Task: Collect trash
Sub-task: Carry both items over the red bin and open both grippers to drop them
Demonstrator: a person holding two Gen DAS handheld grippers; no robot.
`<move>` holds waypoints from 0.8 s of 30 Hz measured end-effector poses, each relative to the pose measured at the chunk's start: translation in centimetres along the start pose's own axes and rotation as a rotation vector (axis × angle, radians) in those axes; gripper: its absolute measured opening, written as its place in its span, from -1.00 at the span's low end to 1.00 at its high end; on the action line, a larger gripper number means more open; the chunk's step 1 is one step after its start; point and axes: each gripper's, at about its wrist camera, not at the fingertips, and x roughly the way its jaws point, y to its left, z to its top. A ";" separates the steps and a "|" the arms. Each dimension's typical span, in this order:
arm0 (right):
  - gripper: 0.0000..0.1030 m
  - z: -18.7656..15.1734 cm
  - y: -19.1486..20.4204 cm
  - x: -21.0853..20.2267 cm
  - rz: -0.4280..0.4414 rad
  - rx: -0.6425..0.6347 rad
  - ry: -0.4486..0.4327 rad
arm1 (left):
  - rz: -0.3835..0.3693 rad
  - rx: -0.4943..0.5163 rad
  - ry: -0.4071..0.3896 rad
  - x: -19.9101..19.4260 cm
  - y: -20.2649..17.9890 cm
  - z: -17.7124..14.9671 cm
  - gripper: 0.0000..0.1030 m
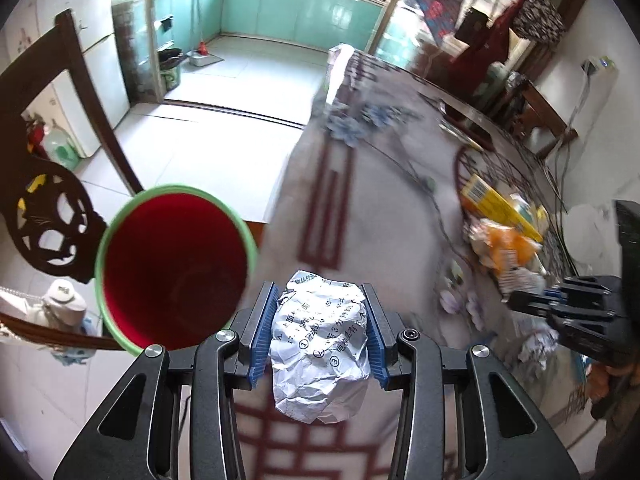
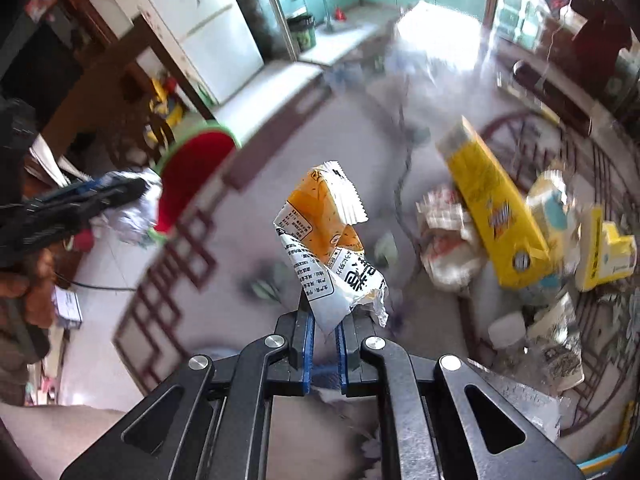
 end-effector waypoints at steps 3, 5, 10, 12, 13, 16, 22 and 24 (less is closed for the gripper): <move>-0.86 2.0 1.9 -0.6 0.009 -0.018 -0.030 | 0.032 -0.022 -0.016 0.0 2.0 0.6 -0.24; -0.86 3.5 3.7 -0.2 0.030 -0.034 -0.049 | 0.052 -0.051 -0.025 0.0 3.6 1.0 -0.24; -0.86 7.0 7.4 1.9 0.092 -0.067 -0.058 | 0.117 -0.134 -0.049 -0.1 7.9 1.9 -0.24; -0.86 8.0 8.6 3.3 0.133 -0.058 -0.050 | 0.147 -0.150 -0.049 0.0 9.5 2.1 -0.24; -0.86 8.4 9.2 4.2 0.155 -0.046 -0.043 | 0.161 -0.156 -0.047 0.1 10.2 2.2 -0.24; -0.86 9.3 10.8 6.6 0.196 -0.029 -0.021 | 0.191 -0.175 -0.035 0.8 11.7 2.3 -0.24; -0.86 10.4 13.8 10.0 0.234 -0.040 0.007 | 0.216 -0.217 -0.005 2.1 13.7 2.1 -0.23; -0.86 10.5 14.4 10.7 0.236 -0.050 0.018 | 0.213 -0.220 0.005 2.5 13.9 2.0 -0.23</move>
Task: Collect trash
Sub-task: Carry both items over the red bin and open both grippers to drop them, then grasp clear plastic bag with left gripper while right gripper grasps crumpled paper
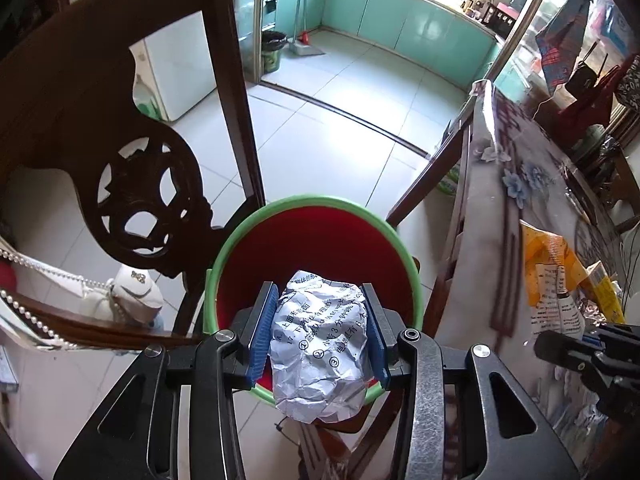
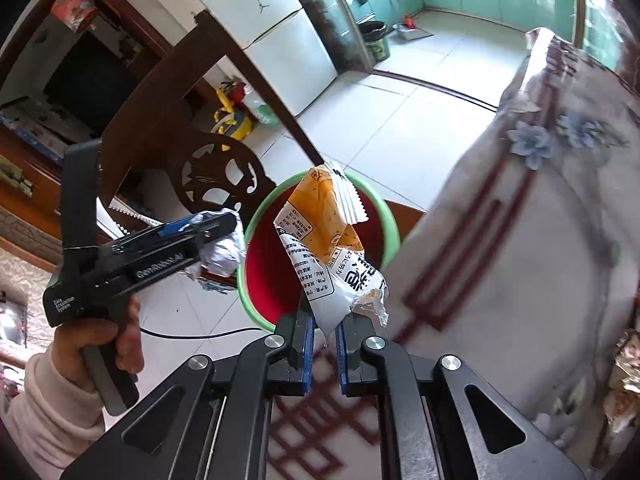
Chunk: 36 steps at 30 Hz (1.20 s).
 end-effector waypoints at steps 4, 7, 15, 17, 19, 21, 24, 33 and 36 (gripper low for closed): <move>-0.86 0.5 0.5 1.7 -0.006 -0.002 0.014 | -0.004 0.003 0.012 0.6 0.3 0.1 -0.22; -0.61 1.1 0.6 2.4 0.008 0.010 0.011 | 0.000 -0.011 0.003 0.7 0.6 0.3 0.06; -0.10 1.1 0.4 1.7 -0.006 0.028 -0.029 | 0.010 -0.019 -0.041 -0.4 1.2 0.7 0.55; -0.10 0.6 0.3 0.3 -0.033 0.023 -0.052 | 0.005 -0.011 -0.046 -0.7 1.1 0.7 0.55; -0.09 0.0 0.3 -1.1 -0.062 0.023 -0.075 | 0.001 0.009 -0.055 -1.1 0.6 0.5 0.55; -0.09 -0.9 -0.1 -2.9 -0.098 0.025 -0.100 | -0.008 0.039 -0.062 -1.6 -0.1 0.4 0.55; -0.09 -2.6 -0.9 -5.7 -0.153 0.027 -0.130 | -0.028 0.077 -0.068 -2.1 -1.5 0.1 0.55; 0.05 -11.8 -8.2 -15.4 -0.380 0.208 -0.179 | -0.147 0.238 -0.059 -3.0 -8.0 -1.9 0.55; 0.07 -15.6 -11.5 -19.1 -0.473 0.300 -0.195 | -0.192 0.305 -0.060 -3.7 -11.1 -3.2 0.55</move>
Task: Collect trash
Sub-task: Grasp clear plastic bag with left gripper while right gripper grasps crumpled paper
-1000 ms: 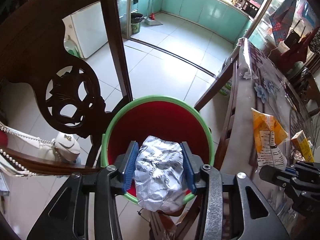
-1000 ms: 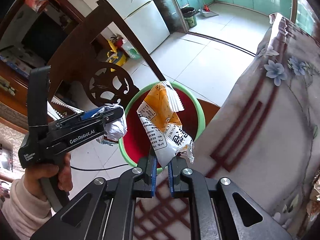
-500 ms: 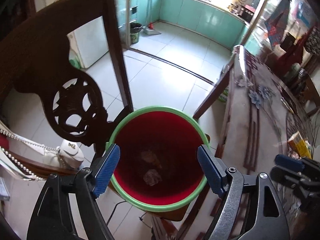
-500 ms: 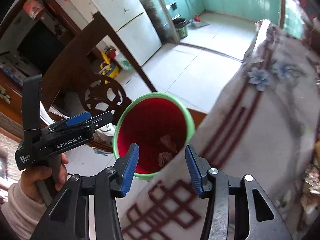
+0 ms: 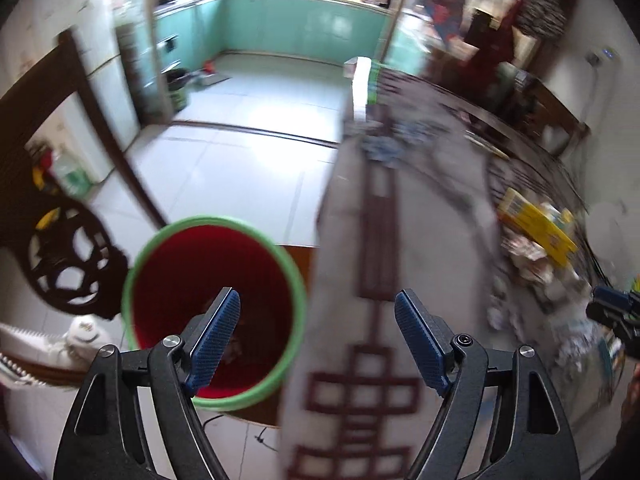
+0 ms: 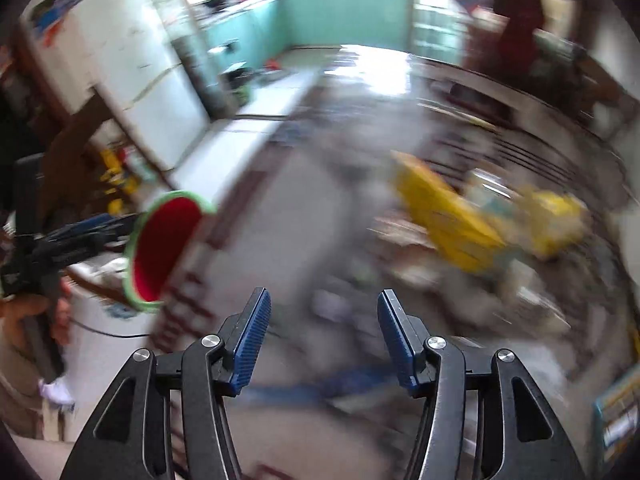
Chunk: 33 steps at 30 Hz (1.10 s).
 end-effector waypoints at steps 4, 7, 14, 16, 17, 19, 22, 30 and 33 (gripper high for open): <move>0.12 -2.7 -7.2 -1.9 -0.096 0.117 0.020 | -0.096 0.096 -0.003 -0.4 -5.6 -0.8 0.55; 0.12 -5.1 -11.1 -2.7 -0.037 0.213 0.061 | -0.178 0.186 0.005 -0.6 -10.4 -1.6 0.55; 0.12 -10.3 -14.2 0.2 0.089 0.346 0.117 | -0.237 0.273 0.023 -0.4 -19.0 -2.1 0.55; 0.12 -10.3 -15.0 1.4 0.076 0.363 0.106 | -0.238 0.265 0.029 -0.4 -20.0 -2.1 0.55; 0.12 -10.1 -15.1 2.1 0.083 0.370 0.102 | -0.231 0.264 0.029 -0.4 -20.6 -2.1 0.55; 0.03 -10.1 -15.7 2.9 0.112 0.375 0.102 | -0.217 0.270 0.028 -0.4 -21.7 -2.1 0.55; -0.05 -10.1 -15.9 2.6 0.160 0.340 0.101 | -0.212 0.297 0.019 -0.3 -23.6 -2.7 0.55; -0.05 -11.0 -18.8 -2.8 0.126 0.332 -0.004 | -0.276 0.504 0.038 1.7 -29.1 -4.6 0.56; -0.05 -11.1 -21.1 -4.5 0.095 0.371 -0.041 | -0.275 0.647 0.060 2.9 -31.6 -6.0 0.56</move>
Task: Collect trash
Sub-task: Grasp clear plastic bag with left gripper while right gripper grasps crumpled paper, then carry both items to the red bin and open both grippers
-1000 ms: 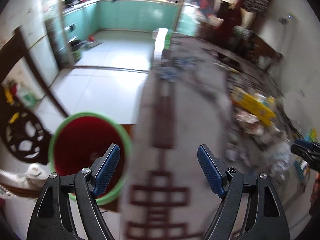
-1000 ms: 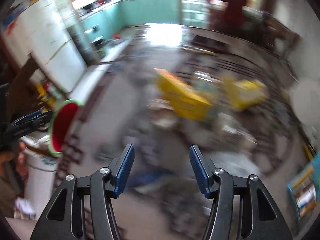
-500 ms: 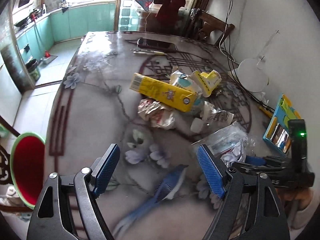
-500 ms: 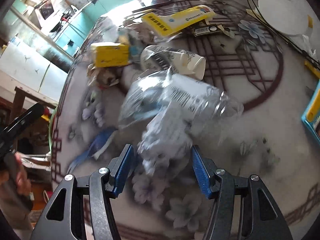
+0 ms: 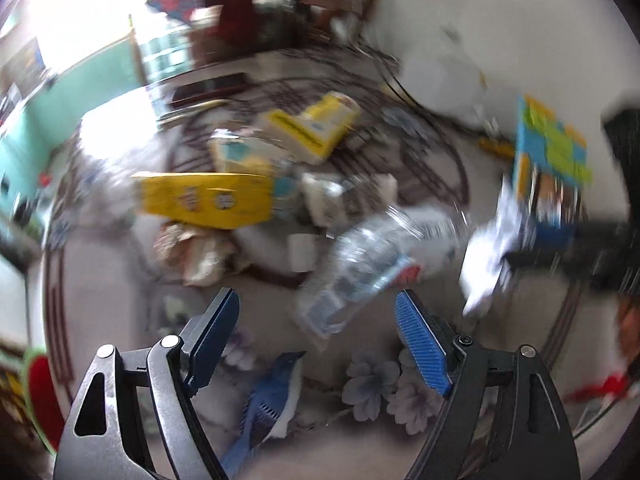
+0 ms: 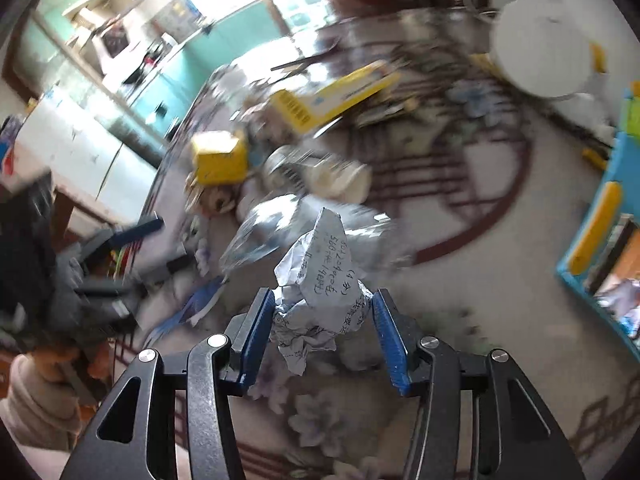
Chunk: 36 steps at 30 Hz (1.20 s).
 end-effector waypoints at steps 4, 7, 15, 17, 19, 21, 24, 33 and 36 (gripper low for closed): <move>-0.05 0.9 -1.7 -1.9 -0.030 0.023 -0.045 | 0.030 0.144 0.047 2.5 -2.8 0.3 0.56; -0.05 1.4 -2.4 -2.6 -0.029 0.046 -0.063 | 0.025 0.158 0.089 4.0 -3.5 0.3 0.51; -0.05 1.7 -1.2 -3.1 -0.003 0.032 -0.074 | 0.077 0.068 0.119 4.0 -2.2 -0.2 -0.85; -0.05 2.0 -0.3 -3.0 0.004 0.013 -0.079 | 0.081 0.009 0.095 2.8 -1.1 -0.2 -0.87; -0.05 2.2 0.4 -2.8 0.011 -0.003 -0.080 | 0.083 -0.061 0.061 1.0 -0.1 -0.1 -0.87; -0.05 2.4 1.4 -2.5 0.023 -0.023 -0.077 | 0.094 -0.108 0.032 -0.5 0.7 -0.3 -0.87; -0.05 2.6 2.6 -2.1 0.041 -0.041 -0.071 | 0.107 -0.165 0.000 -2.5 1.9 -0.4 -0.87; -0.05 3.3 6.0 -0.5 0.071 -0.102 -0.053 | 0.126 -0.295 -0.013 -5.1 4.8 -2.1 -0.87; -0.05 3.4 7.1 0.0 0.076 -0.121 -0.043 | 0.127 -0.320 -0.017 -5.4 5.9 -2.4 -0.87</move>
